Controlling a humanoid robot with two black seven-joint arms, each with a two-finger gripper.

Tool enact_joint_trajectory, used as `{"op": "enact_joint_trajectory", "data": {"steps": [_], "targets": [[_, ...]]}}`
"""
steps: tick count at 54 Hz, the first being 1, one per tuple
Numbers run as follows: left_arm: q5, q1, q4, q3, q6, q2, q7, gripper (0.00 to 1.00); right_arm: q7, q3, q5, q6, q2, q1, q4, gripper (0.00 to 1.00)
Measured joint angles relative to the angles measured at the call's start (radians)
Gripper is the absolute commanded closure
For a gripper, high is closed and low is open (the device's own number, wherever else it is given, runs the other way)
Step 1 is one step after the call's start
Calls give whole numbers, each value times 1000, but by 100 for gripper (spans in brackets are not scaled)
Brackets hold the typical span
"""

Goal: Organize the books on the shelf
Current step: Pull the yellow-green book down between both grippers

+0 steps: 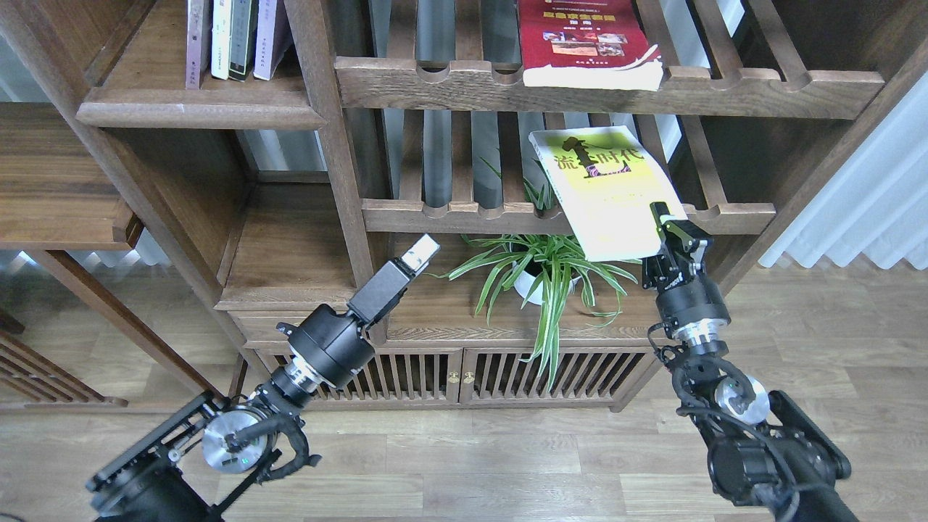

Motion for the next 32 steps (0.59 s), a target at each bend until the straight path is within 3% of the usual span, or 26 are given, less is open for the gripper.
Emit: {"op": "enact_joint_trajectory", "data": {"steps": [7,32], "targets": [[-94,-6,0,20,0,43,20,2,-7,-6,7,0,-3,-48,52,96],[-236,-24,-5,110,0,135,24,3,-9,-146,1,0,1,-143,218,96]]}}
